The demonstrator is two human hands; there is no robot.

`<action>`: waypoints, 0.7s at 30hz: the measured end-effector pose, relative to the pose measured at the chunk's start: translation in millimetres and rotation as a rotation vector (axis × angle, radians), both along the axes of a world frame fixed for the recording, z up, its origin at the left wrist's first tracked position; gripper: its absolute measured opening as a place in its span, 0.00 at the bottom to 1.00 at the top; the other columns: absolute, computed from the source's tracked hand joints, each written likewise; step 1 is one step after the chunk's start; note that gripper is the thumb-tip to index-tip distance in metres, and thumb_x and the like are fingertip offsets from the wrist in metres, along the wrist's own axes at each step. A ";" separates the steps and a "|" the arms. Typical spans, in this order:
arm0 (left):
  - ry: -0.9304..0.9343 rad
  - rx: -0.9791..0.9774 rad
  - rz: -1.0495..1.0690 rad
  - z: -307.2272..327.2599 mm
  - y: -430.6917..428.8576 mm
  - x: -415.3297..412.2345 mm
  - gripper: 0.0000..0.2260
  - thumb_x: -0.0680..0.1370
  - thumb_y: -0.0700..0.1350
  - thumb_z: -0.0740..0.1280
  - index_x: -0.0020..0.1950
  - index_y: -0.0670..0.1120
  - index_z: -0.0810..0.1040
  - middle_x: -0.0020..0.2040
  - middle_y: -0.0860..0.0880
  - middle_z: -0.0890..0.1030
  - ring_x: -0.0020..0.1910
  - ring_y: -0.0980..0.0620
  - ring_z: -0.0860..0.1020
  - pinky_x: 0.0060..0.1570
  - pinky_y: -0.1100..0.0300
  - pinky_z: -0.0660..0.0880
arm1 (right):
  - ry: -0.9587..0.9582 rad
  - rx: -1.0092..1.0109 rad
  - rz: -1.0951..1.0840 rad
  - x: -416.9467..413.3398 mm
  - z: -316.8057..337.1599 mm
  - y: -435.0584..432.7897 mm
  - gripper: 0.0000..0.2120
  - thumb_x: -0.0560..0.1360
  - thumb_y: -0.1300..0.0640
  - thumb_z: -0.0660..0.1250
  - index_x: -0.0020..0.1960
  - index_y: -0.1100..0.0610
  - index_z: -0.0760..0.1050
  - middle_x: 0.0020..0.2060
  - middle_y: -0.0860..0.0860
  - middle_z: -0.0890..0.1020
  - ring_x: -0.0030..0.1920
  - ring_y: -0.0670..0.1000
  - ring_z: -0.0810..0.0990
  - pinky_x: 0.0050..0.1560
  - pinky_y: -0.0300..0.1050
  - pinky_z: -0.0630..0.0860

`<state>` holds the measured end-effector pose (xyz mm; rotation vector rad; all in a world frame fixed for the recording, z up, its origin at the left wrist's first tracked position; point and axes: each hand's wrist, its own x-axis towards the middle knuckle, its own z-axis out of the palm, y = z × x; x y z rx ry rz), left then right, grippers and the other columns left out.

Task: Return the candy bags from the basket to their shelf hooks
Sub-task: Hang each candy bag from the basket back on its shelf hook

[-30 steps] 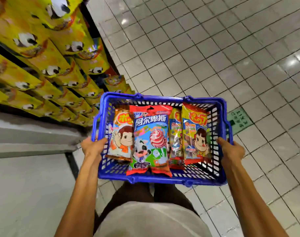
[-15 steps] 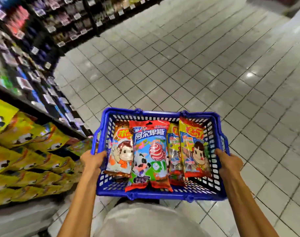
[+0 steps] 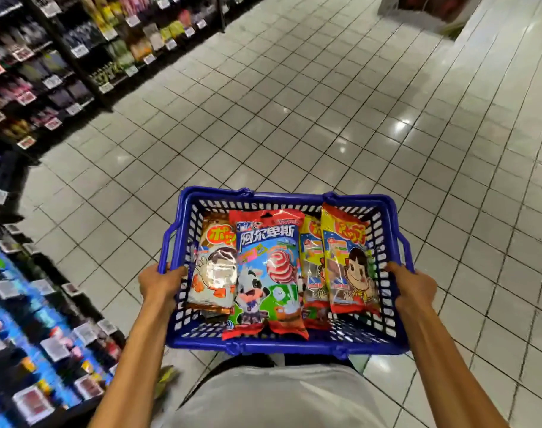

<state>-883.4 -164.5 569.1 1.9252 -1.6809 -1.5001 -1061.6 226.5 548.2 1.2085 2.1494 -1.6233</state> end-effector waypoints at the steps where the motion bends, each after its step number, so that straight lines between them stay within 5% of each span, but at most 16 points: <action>1: 0.008 0.006 -0.003 -2.5 -8.0 -27.6 0.10 0.70 0.37 0.74 0.49 0.42 0.78 0.40 0.42 0.81 0.32 0.46 0.79 0.31 0.59 0.75 | -0.004 -0.002 -0.007 -25.1 -3.4 -5.6 0.17 0.62 0.57 0.78 0.47 0.61 0.79 0.39 0.58 0.83 0.39 0.59 0.82 0.47 0.55 0.82; 8: -0.028 0.010 -0.019 0.3 -55.0 -211.7 0.10 0.69 0.38 0.74 0.47 0.42 0.77 0.38 0.41 0.81 0.36 0.41 0.82 0.41 0.49 0.81 | 0.017 -0.029 0.001 -211.5 1.1 -57.2 0.12 0.62 0.59 0.77 0.42 0.60 0.78 0.32 0.55 0.81 0.31 0.55 0.79 0.37 0.49 0.80; 11: 0.007 0.000 0.014 9.1 -75.9 -283.7 0.12 0.69 0.38 0.75 0.50 0.42 0.77 0.36 0.43 0.80 0.32 0.45 0.80 0.33 0.57 0.77 | 0.029 -0.021 0.034 -294.8 12.7 -83.9 0.11 0.61 0.58 0.77 0.39 0.59 0.78 0.30 0.53 0.79 0.28 0.53 0.76 0.31 0.44 0.74; 15: 0.026 0.027 0.059 15.4 -110.8 -371.2 0.15 0.70 0.38 0.75 0.54 0.40 0.77 0.42 0.39 0.81 0.33 0.44 0.79 0.38 0.54 0.77 | 0.017 0.003 0.073 -396.7 20.0 -125.9 0.15 0.59 0.56 0.79 0.41 0.60 0.78 0.34 0.56 0.81 0.33 0.56 0.79 0.40 0.52 0.80; 21: 0.087 0.037 0.067 6.9 -190.2 -517.1 0.17 0.69 0.35 0.74 0.57 0.37 0.77 0.40 0.40 0.81 0.31 0.46 0.79 0.30 0.58 0.75 | 0.040 0.004 0.058 -543.3 9.5 -209.8 0.14 0.56 0.56 0.79 0.36 0.56 0.76 0.34 0.57 0.82 0.34 0.57 0.82 0.42 0.60 0.82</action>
